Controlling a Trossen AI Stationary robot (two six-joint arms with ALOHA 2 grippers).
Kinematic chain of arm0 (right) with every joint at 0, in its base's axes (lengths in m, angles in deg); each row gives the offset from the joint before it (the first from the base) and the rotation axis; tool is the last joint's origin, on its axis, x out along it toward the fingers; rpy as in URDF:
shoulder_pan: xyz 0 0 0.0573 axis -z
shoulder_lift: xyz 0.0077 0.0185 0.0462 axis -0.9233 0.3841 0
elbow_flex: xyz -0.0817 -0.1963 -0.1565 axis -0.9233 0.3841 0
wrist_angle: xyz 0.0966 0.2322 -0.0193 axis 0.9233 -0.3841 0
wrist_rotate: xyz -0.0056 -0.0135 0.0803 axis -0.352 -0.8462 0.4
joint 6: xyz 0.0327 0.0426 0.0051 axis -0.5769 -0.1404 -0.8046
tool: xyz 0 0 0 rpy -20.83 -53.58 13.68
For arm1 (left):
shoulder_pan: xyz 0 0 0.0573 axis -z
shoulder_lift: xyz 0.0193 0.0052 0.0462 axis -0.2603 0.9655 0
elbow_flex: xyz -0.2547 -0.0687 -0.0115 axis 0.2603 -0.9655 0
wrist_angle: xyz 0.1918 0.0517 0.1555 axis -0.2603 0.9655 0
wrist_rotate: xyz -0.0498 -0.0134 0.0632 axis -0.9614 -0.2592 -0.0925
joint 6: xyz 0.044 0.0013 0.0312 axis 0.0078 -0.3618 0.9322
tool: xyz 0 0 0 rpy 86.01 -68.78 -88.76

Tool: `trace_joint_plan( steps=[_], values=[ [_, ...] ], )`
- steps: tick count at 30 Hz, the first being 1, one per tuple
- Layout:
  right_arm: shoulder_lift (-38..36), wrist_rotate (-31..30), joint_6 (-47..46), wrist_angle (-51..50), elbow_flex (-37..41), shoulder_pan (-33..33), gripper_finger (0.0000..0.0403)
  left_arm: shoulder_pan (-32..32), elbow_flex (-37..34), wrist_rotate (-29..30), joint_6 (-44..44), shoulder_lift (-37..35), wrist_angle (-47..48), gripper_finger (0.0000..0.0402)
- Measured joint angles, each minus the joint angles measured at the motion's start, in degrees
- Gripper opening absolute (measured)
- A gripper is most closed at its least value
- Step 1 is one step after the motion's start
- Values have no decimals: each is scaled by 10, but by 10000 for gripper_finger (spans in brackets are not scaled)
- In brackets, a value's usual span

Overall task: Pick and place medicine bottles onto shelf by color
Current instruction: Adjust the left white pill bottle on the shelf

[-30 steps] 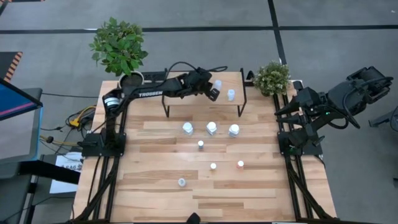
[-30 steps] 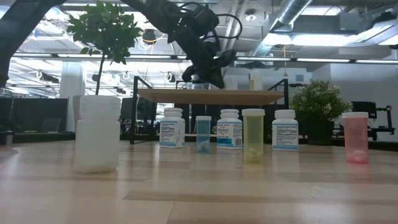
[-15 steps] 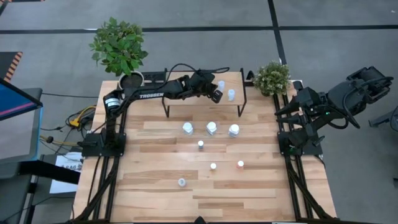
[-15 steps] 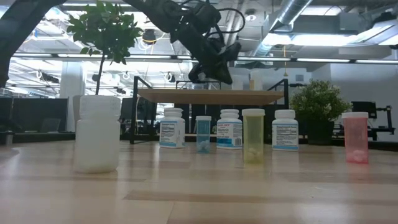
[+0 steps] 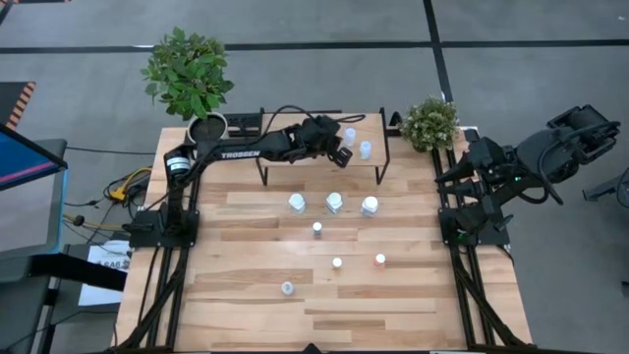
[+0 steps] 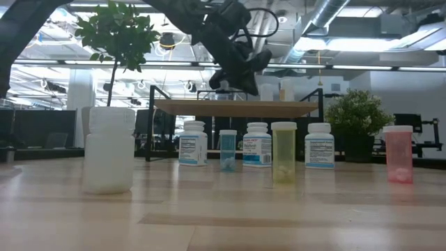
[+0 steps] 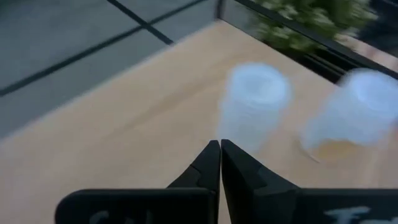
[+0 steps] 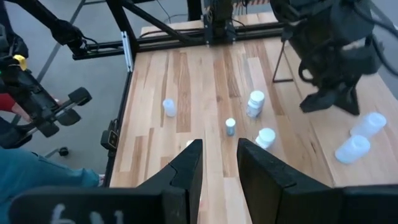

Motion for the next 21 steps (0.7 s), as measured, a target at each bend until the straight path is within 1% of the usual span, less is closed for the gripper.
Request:
trace_joint_plan(
  steps=[3, 5, 12, 15, 21],
  values=[
    [0, 0, -8, -4, 0, 0, 122, -2, 0, 30, 5, 0, -7, 0],
    [0, 0, -8, -4, 0, 0, 122, -5, 0, 34, 13, 0, -19, 0],
    [0, 0, -7, -4, 0, 0, 122, -15, -1, -6, 7, 10, -38, 0],
    [0, 0, -7, -4, 0, 0, 122, -11, 2, -16, 1, 24, -71, 0],
    [0, 0, -7, -6, 0, 0, 122, -4, 12, -28, -4, 38, -56, 0]
  ],
)
